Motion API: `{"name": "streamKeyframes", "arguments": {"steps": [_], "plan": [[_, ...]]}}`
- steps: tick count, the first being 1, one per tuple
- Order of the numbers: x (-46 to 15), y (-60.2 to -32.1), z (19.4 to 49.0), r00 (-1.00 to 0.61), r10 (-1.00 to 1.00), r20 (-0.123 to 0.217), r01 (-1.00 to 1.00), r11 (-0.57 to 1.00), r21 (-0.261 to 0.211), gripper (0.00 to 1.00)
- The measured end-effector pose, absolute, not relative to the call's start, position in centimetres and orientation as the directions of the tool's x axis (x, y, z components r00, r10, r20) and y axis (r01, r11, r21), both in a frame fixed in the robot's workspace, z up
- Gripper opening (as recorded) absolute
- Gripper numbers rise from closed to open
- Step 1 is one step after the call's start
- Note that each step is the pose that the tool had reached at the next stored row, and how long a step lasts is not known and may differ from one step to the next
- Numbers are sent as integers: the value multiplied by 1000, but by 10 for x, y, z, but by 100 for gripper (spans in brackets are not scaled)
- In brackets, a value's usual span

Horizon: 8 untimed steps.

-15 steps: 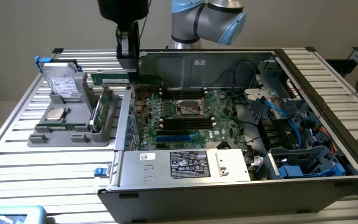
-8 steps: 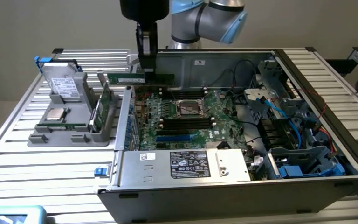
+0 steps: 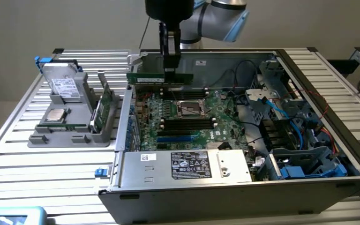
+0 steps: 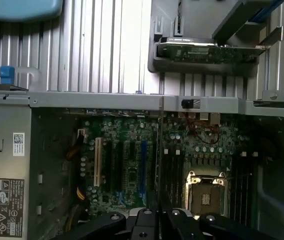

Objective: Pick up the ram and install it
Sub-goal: 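Pick up the ram and move it above insertion slot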

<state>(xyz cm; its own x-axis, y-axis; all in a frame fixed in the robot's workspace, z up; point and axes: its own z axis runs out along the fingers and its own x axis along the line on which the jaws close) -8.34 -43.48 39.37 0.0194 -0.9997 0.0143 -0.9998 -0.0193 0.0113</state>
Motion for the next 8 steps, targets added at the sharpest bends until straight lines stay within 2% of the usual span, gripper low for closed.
{"name": "streamKeyframes", "arguments": {"steps": [8], "plan": [[-47, -433, 392, 20, -1000, 14, -1000, -20, 11, 13]]}}
